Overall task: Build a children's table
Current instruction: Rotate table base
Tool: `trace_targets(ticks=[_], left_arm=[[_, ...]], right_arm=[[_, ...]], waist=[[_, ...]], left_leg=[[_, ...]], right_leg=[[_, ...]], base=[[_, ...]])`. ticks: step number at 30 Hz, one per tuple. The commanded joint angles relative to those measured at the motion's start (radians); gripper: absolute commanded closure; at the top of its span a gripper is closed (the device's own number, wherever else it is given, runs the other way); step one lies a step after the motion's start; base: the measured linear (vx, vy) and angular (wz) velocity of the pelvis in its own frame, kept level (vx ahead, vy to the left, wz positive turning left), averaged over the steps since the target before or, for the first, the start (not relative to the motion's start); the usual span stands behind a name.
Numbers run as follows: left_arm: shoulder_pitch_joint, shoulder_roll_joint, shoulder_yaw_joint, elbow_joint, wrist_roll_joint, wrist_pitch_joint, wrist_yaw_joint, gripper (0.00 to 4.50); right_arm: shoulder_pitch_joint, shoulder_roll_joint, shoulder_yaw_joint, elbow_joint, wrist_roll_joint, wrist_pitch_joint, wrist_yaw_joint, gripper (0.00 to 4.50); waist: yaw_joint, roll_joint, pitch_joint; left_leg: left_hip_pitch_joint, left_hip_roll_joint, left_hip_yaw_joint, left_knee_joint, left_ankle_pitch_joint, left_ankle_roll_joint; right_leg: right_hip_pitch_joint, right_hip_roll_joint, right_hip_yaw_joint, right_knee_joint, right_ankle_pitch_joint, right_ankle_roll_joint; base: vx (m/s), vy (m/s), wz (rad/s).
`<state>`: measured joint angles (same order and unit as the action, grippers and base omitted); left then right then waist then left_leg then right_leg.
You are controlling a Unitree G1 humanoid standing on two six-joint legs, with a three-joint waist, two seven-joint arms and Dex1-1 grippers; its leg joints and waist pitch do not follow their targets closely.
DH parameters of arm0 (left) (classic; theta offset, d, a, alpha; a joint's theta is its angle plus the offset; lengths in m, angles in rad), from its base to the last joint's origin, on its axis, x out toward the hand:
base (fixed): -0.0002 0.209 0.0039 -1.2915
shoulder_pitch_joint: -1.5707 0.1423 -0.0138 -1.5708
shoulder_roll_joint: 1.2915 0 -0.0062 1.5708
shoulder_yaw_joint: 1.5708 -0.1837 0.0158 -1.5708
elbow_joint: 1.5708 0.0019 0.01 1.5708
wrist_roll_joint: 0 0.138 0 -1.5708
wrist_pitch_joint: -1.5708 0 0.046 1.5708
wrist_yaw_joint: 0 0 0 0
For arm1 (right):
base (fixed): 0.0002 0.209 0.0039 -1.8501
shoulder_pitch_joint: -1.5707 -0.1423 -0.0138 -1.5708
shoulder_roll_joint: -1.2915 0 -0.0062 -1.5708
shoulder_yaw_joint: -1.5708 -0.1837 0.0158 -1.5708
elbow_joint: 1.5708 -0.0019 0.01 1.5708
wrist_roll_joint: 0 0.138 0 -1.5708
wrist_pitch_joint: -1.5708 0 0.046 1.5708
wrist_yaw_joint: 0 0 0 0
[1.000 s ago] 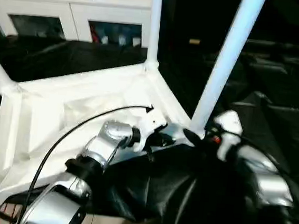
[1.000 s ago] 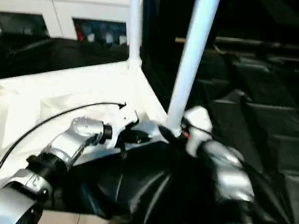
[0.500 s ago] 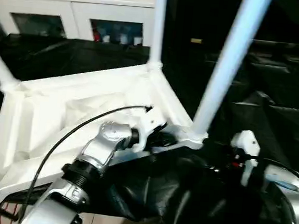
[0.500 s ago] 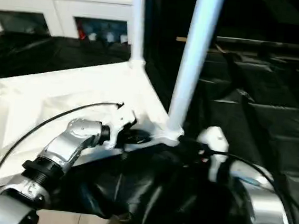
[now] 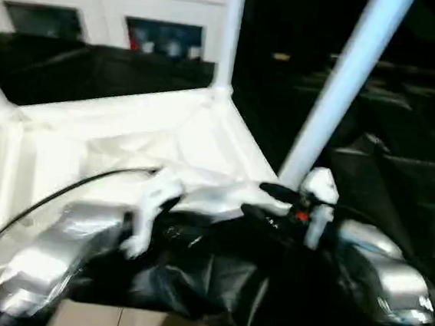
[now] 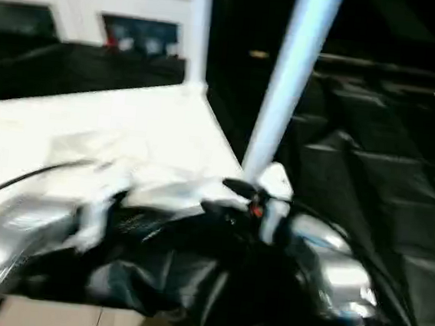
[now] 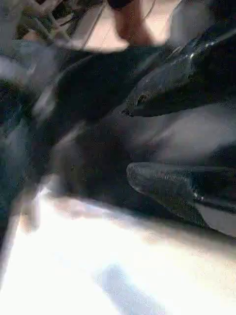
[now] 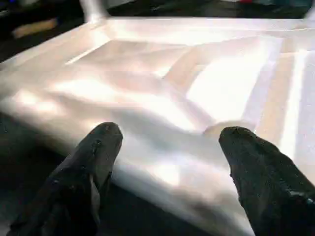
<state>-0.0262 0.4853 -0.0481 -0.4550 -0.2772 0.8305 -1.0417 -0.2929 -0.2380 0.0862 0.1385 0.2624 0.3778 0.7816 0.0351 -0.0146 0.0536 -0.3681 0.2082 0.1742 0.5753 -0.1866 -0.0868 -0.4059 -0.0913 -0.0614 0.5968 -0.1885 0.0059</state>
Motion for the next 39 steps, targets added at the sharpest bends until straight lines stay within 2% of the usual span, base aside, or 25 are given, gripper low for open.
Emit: trace_targets(ticks=[1, 2, 4, 6, 8, 9, 10, 11, 12, 14, 17, 22, 23, 25, 26, 28, 30, 31, 32, 33, 39], left_arm=[[0.058, 0.018, 0.036, -0.074, -0.013, 0.034, -0.007, 2.44], [0.089, 0.02, 0.051, -0.091, -0.004, 0.041, 0.004, 2.35], [0.141, 0.036, 0.076, -0.133, 0.01, 0.075, 0.059, 2.19], [0.158, 0.044, 0.085, -0.153, 0.01, 0.097, 0.08, 2.1], [0.189, 0.058, 0.095, -0.166, 0.034, 0.106, 0.106, 1.83], [0.215, 0.088, 0.089, -0.173, 0.063, 0.119, 0.155, 1.83], [0.218, 0.09, 0.089, -0.173, 0.066, 0.118, 0.159, 1.77], [0.231, 0.101, 0.088, -0.173, 0.078, 0.111, 0.174, 1.6], [0.231, 0.085, 0.1, -0.166, 0.084, 0.107, 0.192, 1.6], [0.219, 0.064, 0.116, -0.146, 0.11, 0.09, 0.235, 1.38], [0.212, 0.079, 0.115, -0.13, 0.127, 0.08, 0.266, 1.17], [0.219, 0.123, 0.092, -0.106, 0.156, 0.048, 0.297, 0.81], [0.215, 0.131, 0.082, -0.094, 0.17, 0.028, 0.307, 0.65], [0.211, 0.131, 0.077, -0.085, 0.179, 0.014, 0.311, 0.58], [0.193, 0.122, 0.072, -0.064, 0.191, -0.01, 0.323, 0.48], [0.16, 0.109, 0.064, -0.033, 0.204, -0.038, 0.352, 0.23], [0.141, 0.101, 0.065, -0.018, 0.21, -0.055, 0.37, 0.16], [0.118, 0.088, 0.07, -0.003, 0.213, -0.068, 0.395, 0.08], [0.105, 0.08, 0.078, 0.009, 0.217, -0.084, 0.417, 0.03], [0.095, 0.076, 0.084, 0.02, 0.224, -0.099, 0.436, 0.03], [0.106, 0.054, 0.126, 0.046, 0.23, -0.176, 0.481, 0.03]], right_arm=[[-0.035, 0.035, -0.007, 0.071, -0.025, -0.033, -0.068, 0.85], [-0.05, 0.059, -0.01, 0.097, -0.027, -0.041, -0.089, 0.85], [-0.093, 0.116, -0.037, 0.165, -0.027, -0.054, -0.174, 0.85], [-0.11, 0.136, -0.05, 0.193, -0.029, -0.062, -0.216, 0.85], [-0.155, 0.181, -0.101, 0.268, -0.022, -0.07, -0.333, 0.85], [-0.199, 0.217, -0.165, 0.342, 0.006, -0.083, -0.422, 0.85], [-0.203, 0.22, -0.171, 0.349, 0.009, -0.084, -0.431, 0.85], [-0.223, 0.233, -0.2, 0.381, 0.02, -0.092, -0.476, 0.85], [-0.237, 0.237, -0.218, 0.399, 0.029, -0.104, -0.497, 0.85], [-0.265, 0.235, -0.247, 0.443, 0.035, -0.126, -0.535, 0.85], [-0.292, 0.216, -0.261, 0.491, 0.026, -0.154, -0.561, 0.85], [-0.339, 0.174, -0.297, 0.577, 0.012, -0.2, -0.606, 0.85], [-0.356, 0.158, -0.309, 0.607, 0.005, -0.215, -0.625, 0.85], [-0.366, 0.149, -0.315, 0.627, 0.001, -0.223, -0.637, 0.85], [-0.384, 0.135, -0.325, 0.652, 0.003, -0.237, -0.645, 0.85], [-0.402, 0.122, -0.329, 0.673, 0.007, -0.252, -0.644, 0.85], [-0.407, 0.119, -0.326, 0.676, 0.007, -0.257, -0.64, 0.85], [-0.414, 0.111, -0.321, 0.687, 0.001, -0.265, -0.638, 0.85], [-0.421, 0.106, -0.32, 0.7, -0.004, -0.274, -0.637, 0.85], [-0.427, 0.101, -0.319, 0.711, -0.009, -0.281, -0.638, 0.85], [-0.446, 0.08, -0.323, 0.754, -0.02, -0.316, -0.632, 0.85]], waist=[[0.0, 0.006, -0.054], [-0.003, 0.004, -0.05], [0.002, 0.006, -0.052], [0.001, 0.006, -0.053], [0.0, 0.008, -0.052], [-0.001, 0.014, -0.053], [-0.006, 0.012, -0.052], [-0.001, 0.015, -0.054], [0.0, 0.019, -0.054], [0.005, 0.018, -0.057], [0.005, 0.015, -0.058], [0.009, 0.015, -0.054], [0.013, 0.02, -0.054], [0.014, 0.016, -0.054], [0.015, 0.015, -0.055], [0.017, 0.023, -0.056], [0.017, 0.02, -0.058], [0.014, 0.024, -0.06], [0.015, 0.024, -0.061], [0.015, 0.025, -0.064], [0.014, 0.023, -0.069]], left_leg=[[0.022, 0.024, 0.009, -0.071, -0.19, 0.03], [0.016, 0.023, 0.009, -0.074, -0.194, 0.028], [0.014, 0.021, 0.006, -0.076, -0.192, 0.016], [0.014, 0.019, 0.006, -0.076, -0.196, 0.005], [0.017, 0.016, 0.007, -0.075, -0.215, -0.009], [0.018, 0.016, 0.006, -0.074, -0.218, -0.014], [0.014, 0.015, 0.005, -0.076, -0.227, -0.018], [0.026, 0.015, 0.007, -0.072, -0.246, -0.025], [0.025, 0.014, 0.007, -0.072, -0.243, -0.027], [0.023, 0.013, 0.007, -0.07, -0.227, -0.036], [0.013, 0.008, 0.004, -0.068, -0.22, -0.035], [0.021, 0.007, 0.006, -0.064, -0.304, -0.032], [0.023, 0.008, 0.005, -0.064, -0.309, -0.036], [0.023, 0.007, 0.005, -0.063, -0.319, -0.038], [0.023, 0.007, 0.005, -0.063, -0.316, -0.039], [0.025, 0.006, 0.005, -0.061, -0.322, -0.044], [0.018, 0.005, 0.004, -0.06, -0.3, -0.042], [0.013, 0.004, 0.002, -0.06, -0.286, -0.042], [0.014, 0.004, 0.002, -0.059, -0.28, -0.041], [0.012, 0.003, 0.003, -0.055, -0.26, -0.038], [0.007, 0.002, 0.005, -0.047, -0.188, -0.014]], right_leg=[[0.03, -0.027, 0.039, -0.062, -0.195, -0.228], [0.032, -0.026, 0.039, -0.063, -0.197, -0.227], [0.038, -0.027, 0.04, -0.058, -0.186, -0.213], [0.039, -0.026, 0.04, -0.056, -0.175, -0.209], [0.037, -0.025, 0.041, -0.058, -0.192, -0.193], [0.035, -0.026, 0.042, -0.056, -0.189, -0.191], [0.036, -0.025, 0.043, -0.055, -0.195, -0.189], [0.03, -0.021, 0.042, -0.058, -0.196, -0.173], [0.03, -0.019, 0.042, -0.056, -0.184, -0.173], [0.034, -0.018, 0.042, -0.051, -0.139, -0.173], [0.04, -0.018, 0.041, -0.046, -0.129, -0.167], [0.028, -0.019, 0.043, -0.058, -0.252, -0.15], [0.026, -0.02, 0.043, -0.059, -0.263, -0.146], [0.025, -0.017, 0.043, -0.059, -0.274, -0.141], [0.024, -0.017, 0.044, -0.058, -0.269, -0.14], [0.02, -0.013, 0.045, -0.057, -0.249, -0.146], [0.029, -0.014, 0.047, -0.052, -0.223, -0.15], [0.033, -0.014, 0.046, -0.05, -0.207, -0.15], [0.032, -0.014, 0.046, -0.049, -0.2, -0.152], [0.035, -0.014, 0.046, -0.046, -0.166, -0.166], [0.044, -0.013, 0.046, -0.036, -0.085, -0.193]], base=[[0.0, 0.0, 0.0], [0.0, 0.0, 0.0], [0.0, 0.0, 0.0], [0.0, 0.0, 0.0], [0.0, 0.0, 0.0], [0.0, 0.0, 0.0], [0.0, 0.0, 0.0], [0.0, 0.0, 0.0], [0.0, 0.0, 0.0], [0.0, 0.0, 0.0], [0.0, 0.0, 0.0], [0.0, 0.0, 0.0], [0.0, 0.0, 0.0], [0.0, 0.0, 0.0], [0.0, 0.0, 0.0], [0.0, 0.0, 0.0], [0.0, 0.0, 0.0], [0.0, 0.0, 0.0], [0.0, 0.0, 0.0], [0.0, 0.0, 0.0], [0.0, 0.0, 0.0]])
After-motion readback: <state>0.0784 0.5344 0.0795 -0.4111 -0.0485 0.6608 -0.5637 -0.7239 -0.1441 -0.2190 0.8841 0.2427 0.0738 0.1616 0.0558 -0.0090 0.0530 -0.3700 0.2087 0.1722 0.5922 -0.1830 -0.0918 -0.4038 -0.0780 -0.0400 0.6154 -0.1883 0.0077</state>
